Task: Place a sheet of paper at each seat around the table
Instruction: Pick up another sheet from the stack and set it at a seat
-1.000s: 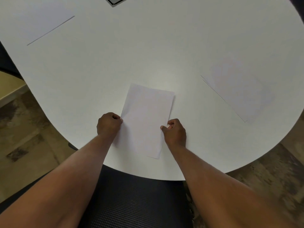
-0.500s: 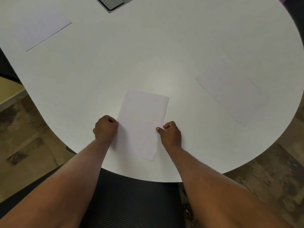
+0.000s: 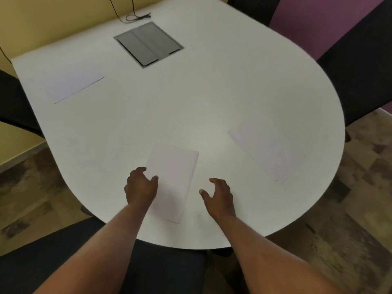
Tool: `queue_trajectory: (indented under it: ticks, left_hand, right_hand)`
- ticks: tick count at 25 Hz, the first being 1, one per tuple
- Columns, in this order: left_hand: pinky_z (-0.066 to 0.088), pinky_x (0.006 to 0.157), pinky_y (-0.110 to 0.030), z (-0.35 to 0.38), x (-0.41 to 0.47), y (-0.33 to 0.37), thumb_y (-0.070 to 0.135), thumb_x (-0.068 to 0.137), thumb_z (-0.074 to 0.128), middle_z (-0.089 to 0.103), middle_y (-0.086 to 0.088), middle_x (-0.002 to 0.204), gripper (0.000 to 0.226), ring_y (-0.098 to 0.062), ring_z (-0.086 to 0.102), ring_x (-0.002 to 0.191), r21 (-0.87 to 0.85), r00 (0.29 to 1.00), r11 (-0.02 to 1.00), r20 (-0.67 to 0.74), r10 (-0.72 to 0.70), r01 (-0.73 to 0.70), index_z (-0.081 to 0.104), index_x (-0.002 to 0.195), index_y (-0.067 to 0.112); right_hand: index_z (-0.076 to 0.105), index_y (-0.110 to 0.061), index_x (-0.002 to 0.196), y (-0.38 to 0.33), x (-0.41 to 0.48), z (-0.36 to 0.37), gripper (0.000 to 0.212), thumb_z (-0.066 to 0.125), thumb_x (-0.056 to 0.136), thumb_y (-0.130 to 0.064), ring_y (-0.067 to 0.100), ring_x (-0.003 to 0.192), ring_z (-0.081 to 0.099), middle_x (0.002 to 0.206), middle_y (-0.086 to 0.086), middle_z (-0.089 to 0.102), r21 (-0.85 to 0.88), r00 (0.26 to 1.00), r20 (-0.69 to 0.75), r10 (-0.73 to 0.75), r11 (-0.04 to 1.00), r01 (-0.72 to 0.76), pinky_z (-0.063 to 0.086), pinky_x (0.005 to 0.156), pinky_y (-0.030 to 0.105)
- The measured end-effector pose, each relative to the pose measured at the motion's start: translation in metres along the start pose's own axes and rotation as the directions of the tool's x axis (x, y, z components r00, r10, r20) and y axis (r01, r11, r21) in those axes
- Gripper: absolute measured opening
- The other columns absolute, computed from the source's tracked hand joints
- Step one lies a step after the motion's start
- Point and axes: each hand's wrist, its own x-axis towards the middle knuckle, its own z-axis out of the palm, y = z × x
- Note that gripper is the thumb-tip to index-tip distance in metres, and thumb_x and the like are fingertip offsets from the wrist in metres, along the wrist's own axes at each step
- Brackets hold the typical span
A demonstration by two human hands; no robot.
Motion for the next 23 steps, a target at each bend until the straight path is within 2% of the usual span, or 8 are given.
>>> queue_trajectory:
  ticks: [2,4,8,12,16,23]
  left_hand:
    - [0.035,0.111,-0.046,0.003,-0.022,0.018,0.036,0.09,0.066,0.053,-0.011,0.145,0.06,-0.033,0.049,0.133,0.019,1.0,0.999,-0.006,0.03,-0.03,0.049,0.142,0.012]
    - [0.031,0.116,-0.046,0.007,-0.05,0.041,0.037,0.092,0.063,0.046,-0.011,0.153,0.064,-0.03,0.042,0.142,0.042,0.997,0.997,-0.025,0.069,-0.068,0.044,0.147,0.01]
    - [0.018,0.123,-0.045,0.026,-0.114,0.087,0.04,0.097,0.056,0.029,-0.011,0.163,0.07,-0.025,0.021,0.153,0.07,0.996,0.994,-0.037,0.083,-0.08,0.032,0.154,0.008]
    - [0.017,0.123,-0.047,0.051,-0.169,0.134,0.041,0.097,0.055,0.024,-0.012,0.165,0.073,-0.026,0.018,0.153,0.046,0.996,0.997,-0.06,0.07,-0.067,0.028,0.155,0.007]
    - [0.017,0.123,-0.047,0.079,-0.208,0.185,0.043,0.097,0.054,0.023,-0.012,0.165,0.075,-0.025,0.017,0.154,0.01,0.991,0.995,-0.092,0.102,-0.102,0.025,0.156,0.006]
    - [0.015,0.124,-0.045,0.115,-0.224,0.247,0.045,0.096,0.054,0.019,-0.009,0.167,0.076,-0.023,0.015,0.155,-0.082,0.991,0.989,-0.065,0.121,-0.126,0.025,0.157,0.009]
  right_hand:
    - [0.039,-0.024,0.149,0.009,-0.002,-0.027,0.066,0.064,0.092,-0.047,0.015,0.143,0.031,0.155,-0.006,0.036,-0.052,0.995,0.06,-0.075,0.996,0.078,0.025,0.116,0.031]
    - [0.028,-0.025,0.156,0.021,-0.003,-0.06,0.074,0.059,0.094,-0.051,0.013,0.149,0.018,0.163,-0.007,0.022,-0.111,0.98,0.105,-0.17,0.977,0.182,0.017,0.122,0.034]
    - [0.014,-0.024,0.16,0.043,-0.005,-0.126,0.079,0.05,0.096,-0.056,0.009,0.152,0.001,0.168,-0.007,0.006,-0.183,0.93,0.192,-0.313,0.92,0.347,0.001,0.125,0.036]
    - [0.003,-0.025,0.161,0.07,-0.008,-0.192,0.082,0.043,0.097,-0.059,0.007,0.153,-0.01,0.168,-0.008,-0.007,-0.234,0.892,0.248,-0.377,0.871,0.433,-0.009,0.124,0.035]
    - [-0.002,-0.025,0.161,0.096,-0.007,-0.255,0.083,0.04,0.098,-0.059,0.008,0.152,-0.013,0.168,-0.007,-0.011,-0.271,0.876,0.248,-0.413,0.839,0.472,-0.011,0.123,0.035]
    - [0.0,-0.023,0.161,0.113,0.022,-0.324,0.083,0.043,0.099,-0.057,0.01,0.154,-0.009,0.168,-0.004,-0.007,-0.327,0.885,0.207,-0.416,0.824,0.463,-0.008,0.124,0.039]
